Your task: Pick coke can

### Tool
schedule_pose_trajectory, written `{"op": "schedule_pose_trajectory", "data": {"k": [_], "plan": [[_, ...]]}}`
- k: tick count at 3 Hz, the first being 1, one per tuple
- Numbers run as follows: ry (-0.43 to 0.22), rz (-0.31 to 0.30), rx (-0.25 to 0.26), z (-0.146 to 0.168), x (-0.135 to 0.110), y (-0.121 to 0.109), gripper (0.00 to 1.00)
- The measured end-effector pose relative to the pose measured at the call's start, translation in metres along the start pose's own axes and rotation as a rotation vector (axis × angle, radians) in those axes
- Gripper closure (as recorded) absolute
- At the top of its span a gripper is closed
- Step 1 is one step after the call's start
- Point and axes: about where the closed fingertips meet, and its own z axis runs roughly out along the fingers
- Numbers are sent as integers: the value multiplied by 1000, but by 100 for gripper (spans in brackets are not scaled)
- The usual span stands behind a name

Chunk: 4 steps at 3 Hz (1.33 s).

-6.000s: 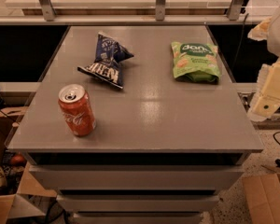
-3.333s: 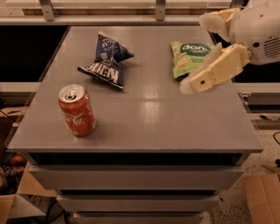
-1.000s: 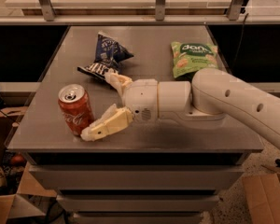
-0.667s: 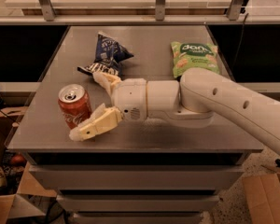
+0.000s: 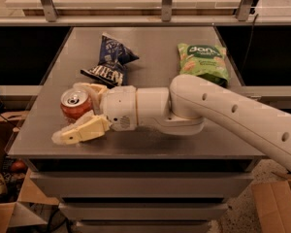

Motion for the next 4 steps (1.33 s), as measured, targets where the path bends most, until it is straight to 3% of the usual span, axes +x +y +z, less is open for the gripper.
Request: {"op": "schedule_pose_trajectory", "data": {"k": [3,4], "plan": [[-8,-2,-17,3,1,-5,88],[0,-34,5,-9,-9,-18,100]]}}
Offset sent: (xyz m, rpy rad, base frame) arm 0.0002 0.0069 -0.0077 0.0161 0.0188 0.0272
